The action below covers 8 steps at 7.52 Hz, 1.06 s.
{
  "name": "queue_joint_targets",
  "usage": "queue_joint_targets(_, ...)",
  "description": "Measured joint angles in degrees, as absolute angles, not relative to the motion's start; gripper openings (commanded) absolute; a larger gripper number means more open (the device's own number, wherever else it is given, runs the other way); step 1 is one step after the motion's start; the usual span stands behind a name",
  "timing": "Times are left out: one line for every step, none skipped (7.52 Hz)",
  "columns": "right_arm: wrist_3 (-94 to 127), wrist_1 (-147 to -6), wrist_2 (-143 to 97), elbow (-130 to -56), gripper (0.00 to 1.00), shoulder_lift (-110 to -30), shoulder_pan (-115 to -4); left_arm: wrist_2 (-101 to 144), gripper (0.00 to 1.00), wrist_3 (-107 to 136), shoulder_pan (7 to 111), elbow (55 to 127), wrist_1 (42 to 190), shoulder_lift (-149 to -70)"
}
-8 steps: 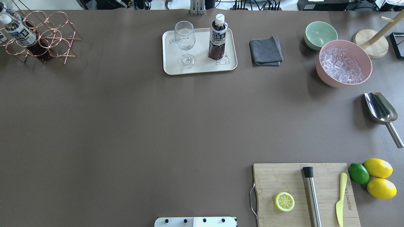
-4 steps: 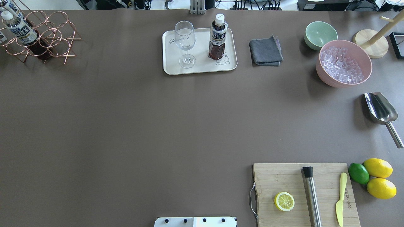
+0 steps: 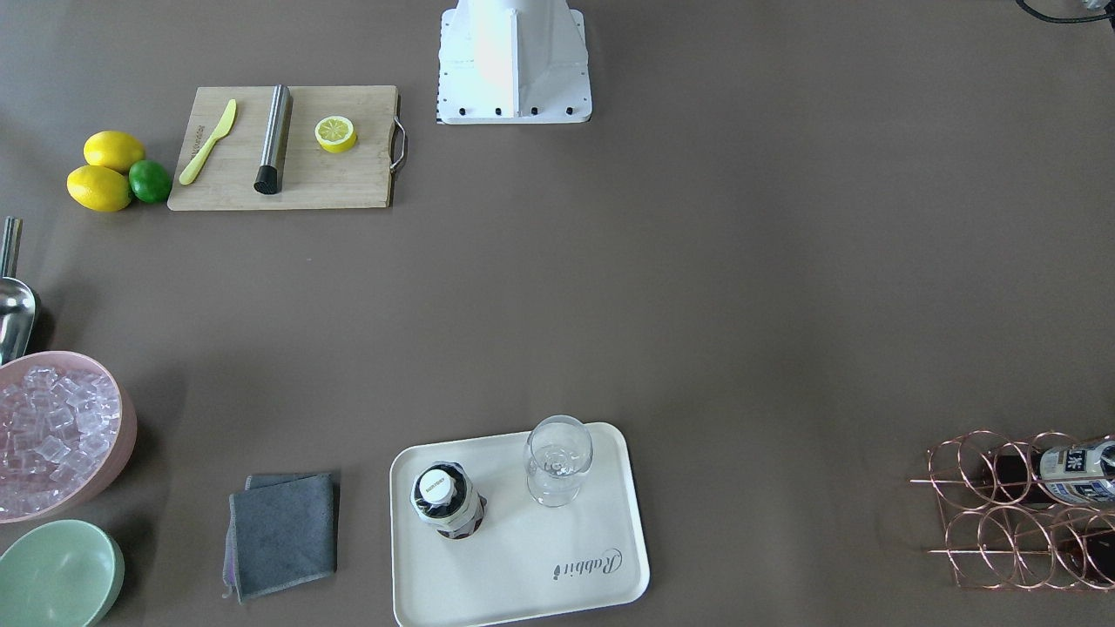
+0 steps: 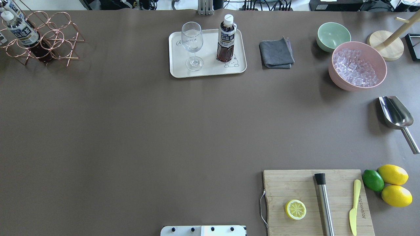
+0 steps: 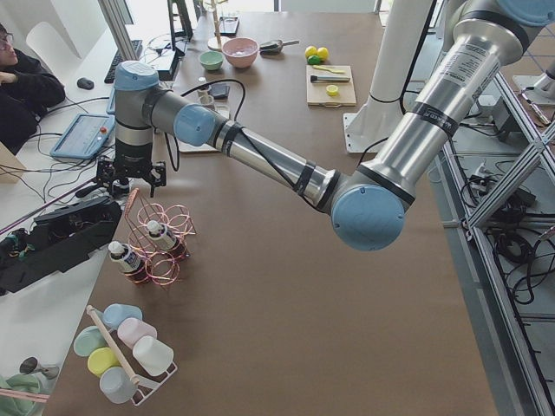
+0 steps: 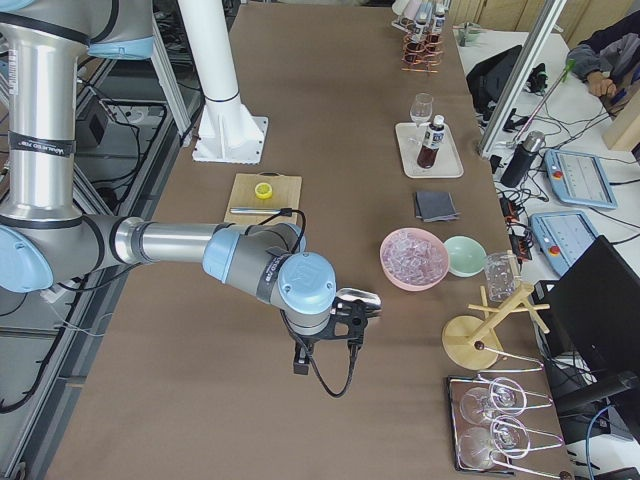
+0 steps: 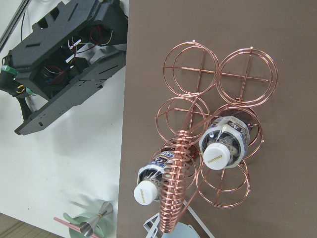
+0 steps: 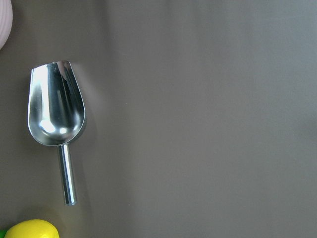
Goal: Take tea from basket to plate
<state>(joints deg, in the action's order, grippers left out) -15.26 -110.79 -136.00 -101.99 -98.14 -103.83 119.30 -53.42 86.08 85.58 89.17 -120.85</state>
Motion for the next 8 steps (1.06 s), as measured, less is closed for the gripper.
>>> queue_joint_targets(-12.2,-110.7,-135.8,-102.1,1.00,-98.0,-102.9,119.9,0.98,-46.2,86.2,88.0,89.1,-118.3)
queue_joint_targets(-9.7,-110.8,-135.2,-102.5,1.00,-97.8,-101.2,122.1,0.98,-38.0,86.4,90.1,89.4,-114.9)
queue_joint_targets(-7.4,-110.7,-134.7,-102.8,1.00,-97.7,-99.9,125.6,0.98,-29.7,86.8,91.0,89.6,-112.4)
queue_joint_targets(-6.1,-110.5,-134.5,-102.9,1.00,-97.6,-99.2,129.9,0.98,-21.4,87.4,91.5,89.6,-110.2)
queue_joint_targets(-5.5,-110.5,-134.5,-102.9,1.00,-97.6,-98.1,133.3,0.98,-15.7,87.8,91.7,89.6,-107.7)
queue_joint_targets(-5.3,-110.4,-134.6,-102.8,1.00,-97.7,-97.2,135.3,0.98,-12.5,88.0,91.5,89.6,-105.1)
queue_joint_targets(-5.2,-110.3,-134.7,-102.8,1.00,-97.9,-96.6,137.2,0.98,-10.4,88.0,90.8,89.1,-103.3)
queue_joint_targets(-5.2,-109.9,-134.7,-102.8,1.00,-98.0,-96.0,138.5,0.98,-9.0,88.1,89.9,88.0,-101.9)
